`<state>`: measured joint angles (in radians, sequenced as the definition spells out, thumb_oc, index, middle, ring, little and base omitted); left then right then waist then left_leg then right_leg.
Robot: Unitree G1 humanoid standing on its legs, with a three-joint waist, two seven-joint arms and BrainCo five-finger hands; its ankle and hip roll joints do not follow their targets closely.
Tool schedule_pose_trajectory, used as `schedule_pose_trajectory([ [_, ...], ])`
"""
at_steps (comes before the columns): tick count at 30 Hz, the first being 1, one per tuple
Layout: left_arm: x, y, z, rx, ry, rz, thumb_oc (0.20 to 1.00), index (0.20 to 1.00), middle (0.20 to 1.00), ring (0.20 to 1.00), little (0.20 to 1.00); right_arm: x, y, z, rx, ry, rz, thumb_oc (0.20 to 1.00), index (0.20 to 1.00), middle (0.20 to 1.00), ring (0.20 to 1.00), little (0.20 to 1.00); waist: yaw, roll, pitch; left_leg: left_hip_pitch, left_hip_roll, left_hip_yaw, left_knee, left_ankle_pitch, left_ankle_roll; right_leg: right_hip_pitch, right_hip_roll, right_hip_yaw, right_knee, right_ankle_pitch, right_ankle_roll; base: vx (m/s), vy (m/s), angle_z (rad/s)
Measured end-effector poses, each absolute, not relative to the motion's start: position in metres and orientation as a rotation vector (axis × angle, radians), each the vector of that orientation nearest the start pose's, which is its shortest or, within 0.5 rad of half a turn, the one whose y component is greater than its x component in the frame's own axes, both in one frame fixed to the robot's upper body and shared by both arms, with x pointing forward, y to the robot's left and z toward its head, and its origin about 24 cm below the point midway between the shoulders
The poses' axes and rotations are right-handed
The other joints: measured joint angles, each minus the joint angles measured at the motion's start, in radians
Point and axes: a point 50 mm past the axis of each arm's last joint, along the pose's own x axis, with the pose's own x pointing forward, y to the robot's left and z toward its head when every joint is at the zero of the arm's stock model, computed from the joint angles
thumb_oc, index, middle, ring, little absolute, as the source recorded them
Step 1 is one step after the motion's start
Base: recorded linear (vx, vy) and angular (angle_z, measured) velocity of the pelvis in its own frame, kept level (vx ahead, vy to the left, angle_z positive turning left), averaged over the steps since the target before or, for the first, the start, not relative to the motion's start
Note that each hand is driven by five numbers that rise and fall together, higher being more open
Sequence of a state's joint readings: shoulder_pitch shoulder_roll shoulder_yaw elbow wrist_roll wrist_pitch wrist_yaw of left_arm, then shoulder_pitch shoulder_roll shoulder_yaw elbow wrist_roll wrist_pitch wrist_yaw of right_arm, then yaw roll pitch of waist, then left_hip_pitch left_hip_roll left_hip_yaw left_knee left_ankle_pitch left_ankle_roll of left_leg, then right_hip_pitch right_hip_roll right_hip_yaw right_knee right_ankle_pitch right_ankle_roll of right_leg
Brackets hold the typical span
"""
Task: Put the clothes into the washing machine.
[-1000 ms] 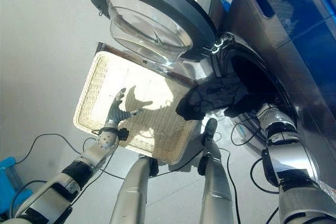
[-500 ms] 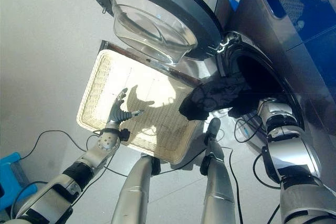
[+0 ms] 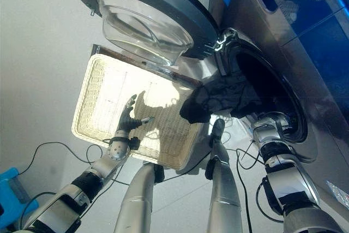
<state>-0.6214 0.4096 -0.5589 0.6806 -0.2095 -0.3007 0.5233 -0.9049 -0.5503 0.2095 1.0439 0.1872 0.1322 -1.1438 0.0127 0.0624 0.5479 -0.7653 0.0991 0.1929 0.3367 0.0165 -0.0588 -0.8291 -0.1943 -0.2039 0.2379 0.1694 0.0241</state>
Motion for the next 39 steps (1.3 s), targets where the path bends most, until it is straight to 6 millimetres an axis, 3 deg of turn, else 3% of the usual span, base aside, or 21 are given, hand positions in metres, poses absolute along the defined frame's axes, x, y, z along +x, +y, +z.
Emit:
schedule_pose_trajectory([
  [2,0.349,0.155,0.08,0.404,-0.223,0.109,1.0,1.0,1.0,1.0,1.0,0.353,-0.301,0.14,-0.533,0.009,-1.286,1.0,1.0,1.0,1.0,1.0,-0.004,0.0,0.0,0.0,0.0,0.0,0.0,0.0,0.0,0.0,0.0,0.0,0.0,0.0,-0.001,-0.04,0.025,0.01],
  [4,0.347,0.157,0.08,0.378,-0.232,0.146,1.0,1.0,1.0,1.0,1.0,0.351,-0.283,0.135,-0.675,-0.155,-1.213,1.0,1.0,1.0,1.0,1.0,-0.02,-0.004,-0.003,-0.007,-0.001,0.003,-0.011,0.0,0.0,-0.01,0.0,0.002,0.0,0.0,0.0,-0.03,0.002,0.03],
  [5,0.348,0.161,0.081,0.371,-0.234,0.172,1.0,1.0,1.0,1.0,1.0,0.353,-0.267,0.134,-0.828,-0.28,-1.123,1.0,1.0,1.0,1.0,1.0,-0.024,-0.004,-0.003,-0.018,-0.001,0.006,-0.009,0.0,0.0,-0.021,0.0,0.003,0.0,-0.002,0.002,0.0,0.0,0.0],
  [9,0.348,0.16,0.082,0.364,-0.241,0.173,1.0,1.0,1.0,1.0,1.0,0.351,-0.262,0.117,-0.943,-0.265,-1.063,1.0,1.0,1.0,1.0,1.0,-0.024,-0.004,-0.003,-0.017,0.003,0.011,-0.006,-0.002,0.0,-0.022,0.001,0.004,-0.001,-0.002,0.002,-0.01,-0.008,-0.04],
  [14,0.347,0.159,0.081,0.358,-0.244,0.177,1.0,1.0,1.0,1.0,1.0,0.341,-0.271,0.095,-1.006,-0.189,-1.044,1.0,1.0,1.0,1.0,1.0,-0.026,-0.004,-0.003,-0.017,0.003,0.013,-0.01,-0.003,0.0,-0.023,0.001,0.003,-0.004,-0.003,0.004,0.0,0.0,0.0],
  [18,0.347,0.158,0.083,0.35,-0.258,0.179,1.0,1.0,1.0,1.0,1.0,0.338,-0.262,0.084,-1.09,-0.211,-0.959,1.0,1.0,1.0,1.0,1.0,-0.03,-0.005,-0.003,-0.017,0.003,0.014,-0.013,-0.003,0.0,-0.023,0.001,0.003,-0.008,-0.003,0.004,0.0,0.0,0.0],
  [28,0.346,0.159,0.081,0.417,-0.283,0.202,1.0,1.0,1.0,1.0,1.0,0.34,-0.241,0.089,-1.238,-0.41,-0.845,1.0,1.0,1.0,1.0,1.0,-0.052,-0.005,-0.003,-0.018,0.008,0.017,-0.018,-0.005,-0.003,-0.023,0.007,0.003,-0.017,-0.003,0.004,0.0,0.0,0.0],
  [32,0.346,0.165,0.075,0.436,-0.254,0.217,1.0,1.0,1.0,1.0,1.0,0.342,-0.235,0.098,-1.387,-0.567,-0.764,1.0,1.0,1.0,1.0,1.0,-0.051,-0.005,-0.003,-0.018,0.012,0.017,-0.017,-0.006,-0.005,-0.023,0.011,0.003,-0.018,-0.003,0.004,0.0,-0.016,-0.01],
  [39,0.346,0.166,0.074,0.443,-0.249,0.221,1.0,1.0,1.0,1.0,1.0,0.347,-0.232,0.096,-1.541,-0.603,-0.62,1.0,1.0,1.0,1.0,1.0,-0.05,-0.005,-0.003,-0.022,0.013,0.014,-0.016,-0.006,-0.005,-0.023,0.011,0.0,-0.018,-0.003,0.004,0.0,-0.023,0.01],
])
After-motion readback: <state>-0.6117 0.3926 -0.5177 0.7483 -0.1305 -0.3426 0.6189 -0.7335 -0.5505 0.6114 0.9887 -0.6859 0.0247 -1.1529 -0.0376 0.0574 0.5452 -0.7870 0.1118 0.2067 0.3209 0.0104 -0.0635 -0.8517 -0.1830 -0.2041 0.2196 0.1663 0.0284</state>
